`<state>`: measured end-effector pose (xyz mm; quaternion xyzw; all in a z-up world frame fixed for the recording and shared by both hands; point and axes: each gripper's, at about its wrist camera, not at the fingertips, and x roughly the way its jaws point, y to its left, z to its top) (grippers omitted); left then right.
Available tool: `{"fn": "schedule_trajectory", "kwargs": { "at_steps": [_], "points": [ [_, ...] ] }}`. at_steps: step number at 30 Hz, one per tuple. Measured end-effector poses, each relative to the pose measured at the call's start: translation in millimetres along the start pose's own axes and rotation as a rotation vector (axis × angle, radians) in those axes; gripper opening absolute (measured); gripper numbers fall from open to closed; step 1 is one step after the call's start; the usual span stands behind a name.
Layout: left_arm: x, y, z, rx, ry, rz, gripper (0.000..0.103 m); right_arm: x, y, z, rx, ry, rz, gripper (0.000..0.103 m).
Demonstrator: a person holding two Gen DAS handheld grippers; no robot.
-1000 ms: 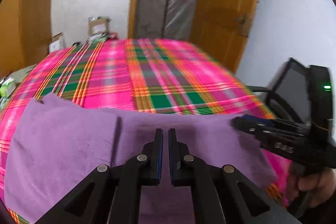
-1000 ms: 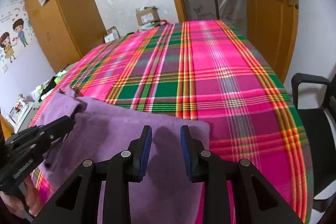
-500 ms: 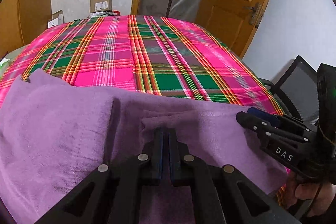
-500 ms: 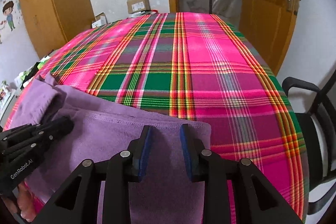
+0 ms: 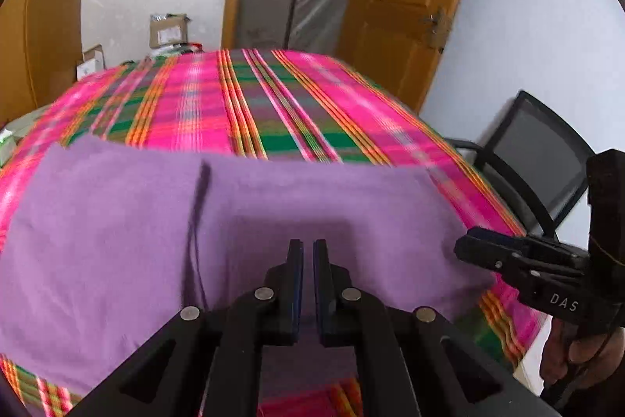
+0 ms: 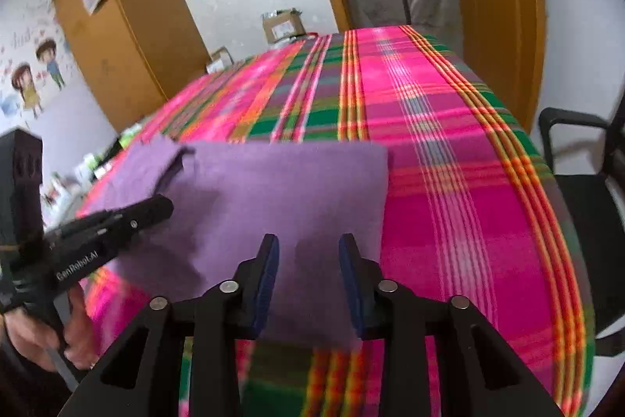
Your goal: Fold clothes
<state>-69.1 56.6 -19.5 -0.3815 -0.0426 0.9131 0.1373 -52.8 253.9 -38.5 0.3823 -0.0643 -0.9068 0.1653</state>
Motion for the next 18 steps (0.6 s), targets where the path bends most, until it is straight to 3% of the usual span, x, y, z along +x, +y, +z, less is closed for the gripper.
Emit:
{"fn": "schedule_trajectory", "kwargs": {
  "at_steps": [2, 9, 11, 18],
  "points": [
    [4, 3, -7, -0.005, 0.019, 0.004, 0.004, -2, 1, -9, -0.008, 0.010, -0.010, 0.017],
    [-4, 13, -14, -0.018, -0.001, 0.015, 0.004, -11, 3, -14, -0.020, -0.021, -0.013, 0.012],
    [-4, 18, -18, -0.039, -0.003, -0.007, 0.004, -4, -1, -18, -0.017, 0.011, -0.022, 0.011],
    [-4, 17, -20, -0.045, -0.012, -0.008, 0.004, 1, -11, -21, 0.012, -0.002, 0.017, 0.009]
  ]
}}
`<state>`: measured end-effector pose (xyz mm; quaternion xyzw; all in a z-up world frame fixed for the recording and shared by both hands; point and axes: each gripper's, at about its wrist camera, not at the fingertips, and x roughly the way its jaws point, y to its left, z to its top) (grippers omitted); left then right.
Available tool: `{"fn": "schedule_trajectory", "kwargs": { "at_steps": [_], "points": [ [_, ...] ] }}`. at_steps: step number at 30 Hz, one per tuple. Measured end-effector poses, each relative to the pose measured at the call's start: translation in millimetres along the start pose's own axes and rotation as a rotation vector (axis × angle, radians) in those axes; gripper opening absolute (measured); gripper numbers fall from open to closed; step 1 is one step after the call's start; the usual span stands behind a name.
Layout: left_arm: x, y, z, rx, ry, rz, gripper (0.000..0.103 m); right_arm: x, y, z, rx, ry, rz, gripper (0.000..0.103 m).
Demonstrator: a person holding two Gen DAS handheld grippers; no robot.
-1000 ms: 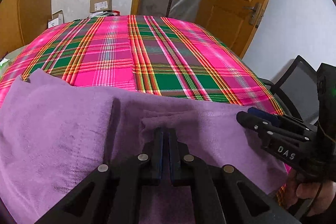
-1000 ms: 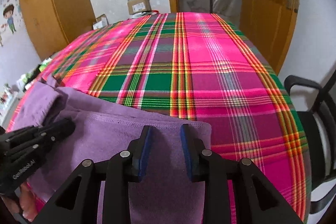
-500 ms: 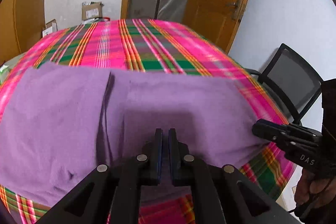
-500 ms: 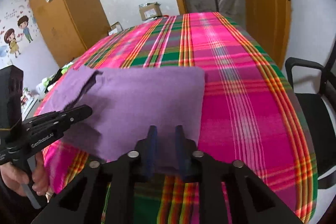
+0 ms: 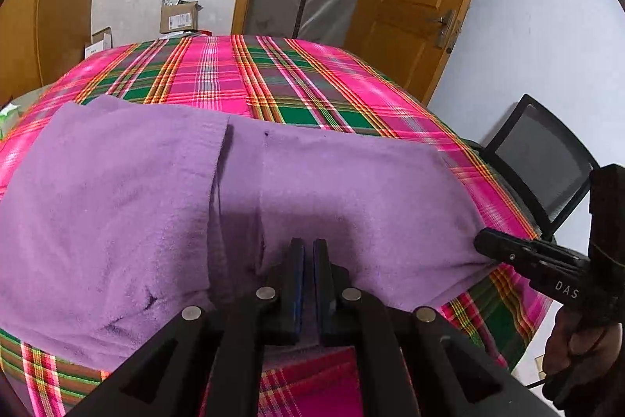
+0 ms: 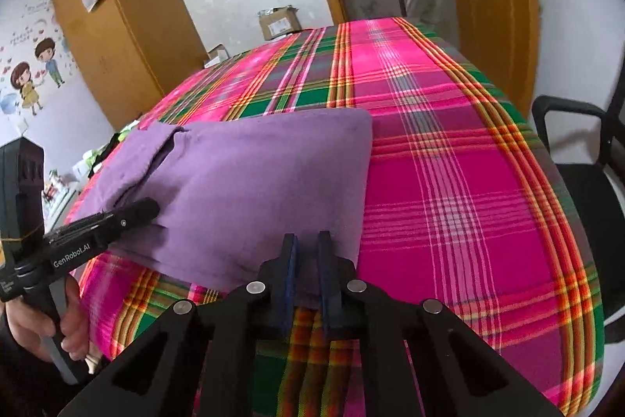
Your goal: Fold clothes
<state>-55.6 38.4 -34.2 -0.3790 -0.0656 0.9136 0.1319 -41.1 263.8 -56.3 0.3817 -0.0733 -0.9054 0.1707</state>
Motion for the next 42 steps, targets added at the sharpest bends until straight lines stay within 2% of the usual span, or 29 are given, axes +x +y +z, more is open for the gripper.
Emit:
{"fn": "schedule_trajectory", "kwargs": {
  "at_steps": [6, 13, 18, 28, 32, 36, 42],
  "points": [
    [-2, 2, -3, -0.006, -0.004, -0.004, 0.004, -4, -1, -7, 0.027, -0.038, 0.005, 0.009],
    [-2, -5, -2, 0.029, -0.004, 0.037, 0.004, -4, 0, -8, 0.048, -0.065, 0.003, 0.013],
    [-1, -11, -3, 0.055, -0.006, 0.073, 0.004, -4, -6, -6, 0.128, -0.041, 0.039, 0.014],
    [-3, -12, -6, 0.045, -0.026, 0.090, 0.004, -3, -3, -5, 0.104, -0.038, 0.029, 0.014],
    [-4, -10, -5, 0.011, -0.020, 0.078, 0.005, -2, 1, -3, 0.078, -0.025, 0.008, 0.014],
    [-5, -8, -3, 0.000, -0.003, 0.057, 0.005, 0, -5, 2, 0.119, 0.003, 0.030, 0.014],
    [-13, -9, -1, 0.007, -0.028, 0.021, 0.005, -11, -6, 8, 0.120, -0.023, 0.022, 0.015]
  ]
}}
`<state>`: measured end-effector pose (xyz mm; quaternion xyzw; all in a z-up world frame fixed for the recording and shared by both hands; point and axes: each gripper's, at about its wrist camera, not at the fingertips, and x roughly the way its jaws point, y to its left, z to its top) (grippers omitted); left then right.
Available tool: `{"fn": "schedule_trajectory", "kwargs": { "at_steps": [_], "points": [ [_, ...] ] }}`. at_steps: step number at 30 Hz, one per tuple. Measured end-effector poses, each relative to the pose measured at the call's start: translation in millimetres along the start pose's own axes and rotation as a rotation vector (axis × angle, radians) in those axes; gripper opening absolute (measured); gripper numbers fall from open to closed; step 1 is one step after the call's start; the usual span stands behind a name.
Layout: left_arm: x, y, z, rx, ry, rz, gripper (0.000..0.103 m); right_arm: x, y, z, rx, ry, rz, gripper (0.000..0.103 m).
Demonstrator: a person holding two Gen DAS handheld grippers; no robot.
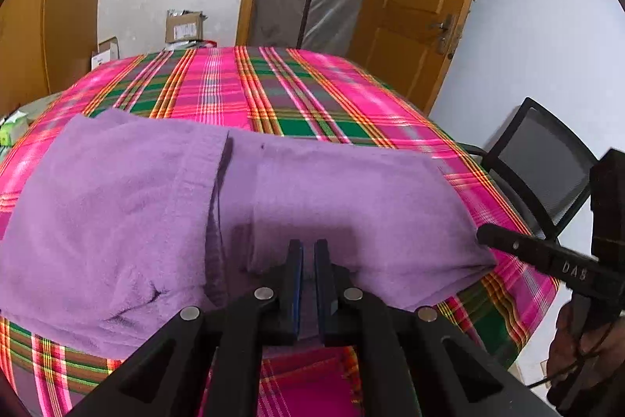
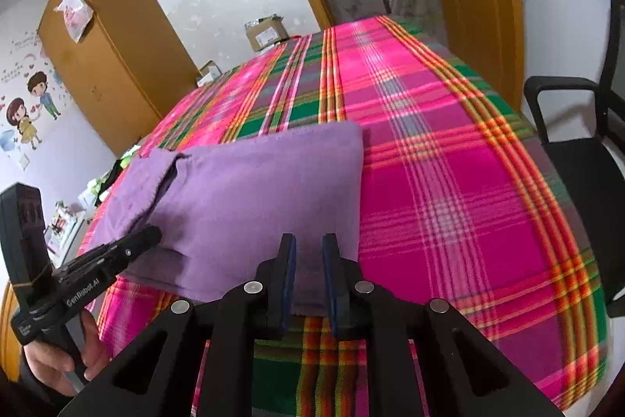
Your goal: Fold clothes
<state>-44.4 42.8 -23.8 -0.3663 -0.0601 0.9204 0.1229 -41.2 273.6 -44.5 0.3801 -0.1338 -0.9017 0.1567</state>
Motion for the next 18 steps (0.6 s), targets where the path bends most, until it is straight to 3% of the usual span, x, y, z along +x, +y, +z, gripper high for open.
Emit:
{"fn": "schedule_trajectory", "kwargs": {
  "at_steps": [3, 7, 10, 12, 18],
  "points": [
    [6, 4, -4, -0.004, 0.028, 0.004, 0.005, -3, -9, 4, 0.018, -0.008, 0.002, 0.016],
    [5, 6, -9, 0.003, 0.019, -0.009, 0.005, -3, -27, 8, 0.079, -0.004, 0.050, 0.037],
    [5, 6, -11, 0.007, 0.013, -0.015, 0.006, 0, -41, 11, 0.134, 0.000, 0.092, 0.041],
    [5, 7, -11, 0.005, 0.013, -0.017, 0.006, 3, -45, 14, 0.149, 0.004, 0.108, 0.050],
    [3, 2, -9, 0.023, 0.016, 0.003, 0.006, 17, -45, 27, 0.128, 0.027, 0.124, 0.050]
  ]
}}
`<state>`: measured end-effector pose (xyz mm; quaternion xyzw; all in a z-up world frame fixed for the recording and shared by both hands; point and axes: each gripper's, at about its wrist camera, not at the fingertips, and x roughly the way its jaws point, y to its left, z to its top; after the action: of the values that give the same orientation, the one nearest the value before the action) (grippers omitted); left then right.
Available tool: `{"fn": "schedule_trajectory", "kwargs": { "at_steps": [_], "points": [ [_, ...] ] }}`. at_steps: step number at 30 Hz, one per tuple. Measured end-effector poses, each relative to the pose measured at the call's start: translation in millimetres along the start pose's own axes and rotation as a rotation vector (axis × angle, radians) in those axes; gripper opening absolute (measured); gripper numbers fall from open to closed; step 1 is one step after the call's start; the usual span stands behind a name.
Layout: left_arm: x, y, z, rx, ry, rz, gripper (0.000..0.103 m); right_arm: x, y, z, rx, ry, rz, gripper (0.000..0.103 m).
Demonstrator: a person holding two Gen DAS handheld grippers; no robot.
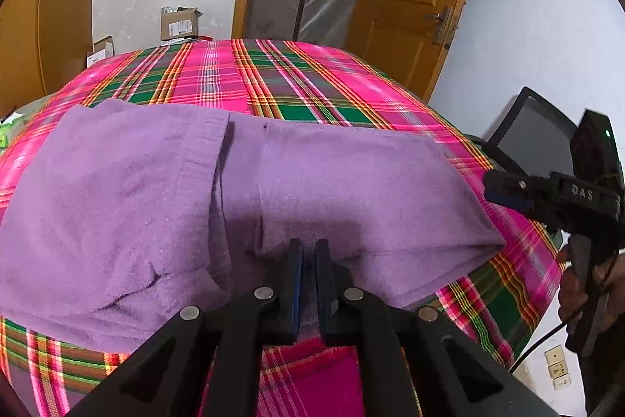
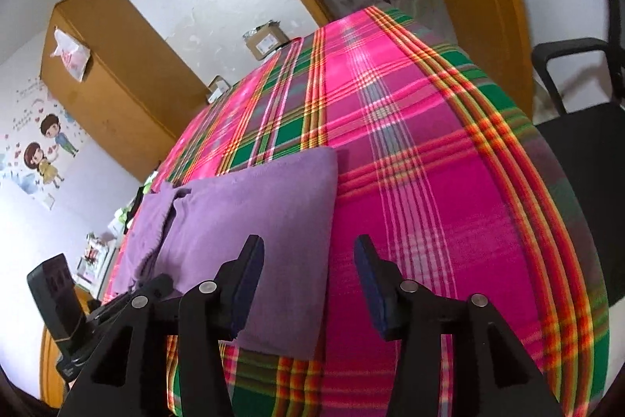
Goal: Fold clothes
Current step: 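Close the right gripper on the lilac stack's end edge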
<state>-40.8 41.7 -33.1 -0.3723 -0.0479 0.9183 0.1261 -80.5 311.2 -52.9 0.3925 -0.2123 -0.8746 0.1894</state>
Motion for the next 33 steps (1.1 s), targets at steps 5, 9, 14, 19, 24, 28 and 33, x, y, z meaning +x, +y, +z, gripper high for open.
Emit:
{"fn": "schedule_trajectory", "kwargs": {
  "at_steps": [5, 9, 14, 19, 24, 28, 33],
  "points": [
    [-3, -3, 10, 0.014, -0.028, 0.012, 0.006, 19, 2, 9, -0.032, 0.034, -0.003, 0.050],
    [7, 4, 13, -0.004, -0.004, 0.021, 0.005, 27, 1, 14, -0.024, 0.050, 0.020, 0.050],
    [10, 8, 12, -0.027, 0.008, 0.004, 0.006, 26, 4, 9, -0.028, 0.096, 0.063, 0.050],
    [10, 9, 12, -0.034, 0.006, 0.002, 0.006, 18, 0, 0, 0.000, 0.158, 0.106, 0.050],
    [9, 8, 11, -0.035, 0.005, 0.001, 0.006, 6, -14, -10, 0.109, 0.242, 0.182, 0.050],
    [10, 9, 11, -0.039, 0.005, 0.000, 0.006, 4, -22, -16, 0.205, 0.273, 0.239, 0.050],
    [10, 9, 11, -0.039, 0.005, -0.002, 0.006, 9, -21, -12, 0.238, 0.256, 0.253, 0.050]
  ]
}}
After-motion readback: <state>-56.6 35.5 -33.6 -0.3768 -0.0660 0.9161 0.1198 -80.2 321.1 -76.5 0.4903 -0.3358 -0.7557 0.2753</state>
